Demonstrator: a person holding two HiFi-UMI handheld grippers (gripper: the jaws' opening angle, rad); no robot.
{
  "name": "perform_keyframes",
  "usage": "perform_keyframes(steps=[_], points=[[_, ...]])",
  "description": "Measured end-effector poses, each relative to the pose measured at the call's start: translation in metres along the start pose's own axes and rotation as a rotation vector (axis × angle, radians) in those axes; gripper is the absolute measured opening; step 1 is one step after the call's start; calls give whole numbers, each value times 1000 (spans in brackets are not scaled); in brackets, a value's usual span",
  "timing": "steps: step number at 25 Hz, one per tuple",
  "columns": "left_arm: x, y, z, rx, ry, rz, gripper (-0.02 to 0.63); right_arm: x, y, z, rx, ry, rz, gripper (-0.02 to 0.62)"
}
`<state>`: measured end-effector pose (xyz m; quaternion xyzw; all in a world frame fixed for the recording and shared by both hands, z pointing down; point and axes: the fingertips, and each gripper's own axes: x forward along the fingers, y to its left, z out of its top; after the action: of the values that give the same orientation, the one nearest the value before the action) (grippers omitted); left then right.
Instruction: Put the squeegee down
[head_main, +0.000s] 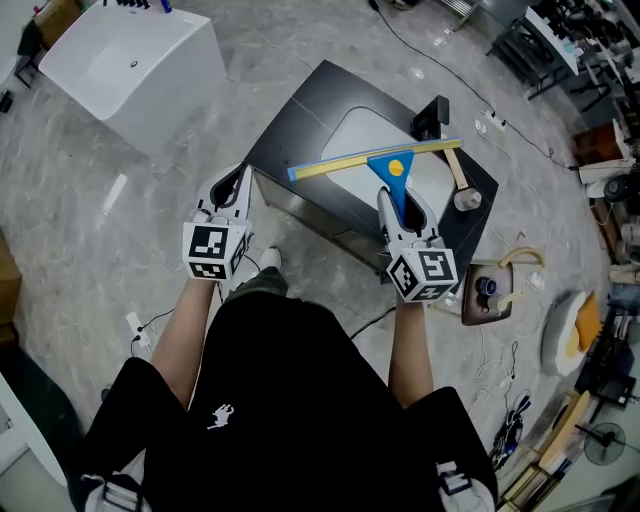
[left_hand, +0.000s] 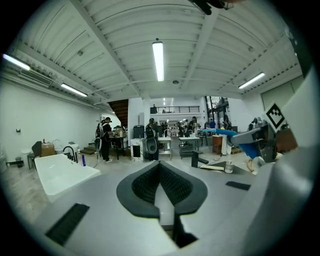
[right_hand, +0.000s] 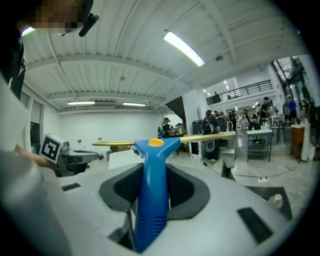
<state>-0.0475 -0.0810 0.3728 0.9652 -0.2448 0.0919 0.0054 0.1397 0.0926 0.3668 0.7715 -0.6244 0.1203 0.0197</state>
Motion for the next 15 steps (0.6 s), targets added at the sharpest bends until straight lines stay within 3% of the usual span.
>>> perform_keyframes(steps=[10,15], points=[[51,53,4,-12,-10,-47,3,65,0,10,-29,38,-37,132],[64,84,1,-9,-13,-30,3,97,4,15,-41,34,-26,132]])
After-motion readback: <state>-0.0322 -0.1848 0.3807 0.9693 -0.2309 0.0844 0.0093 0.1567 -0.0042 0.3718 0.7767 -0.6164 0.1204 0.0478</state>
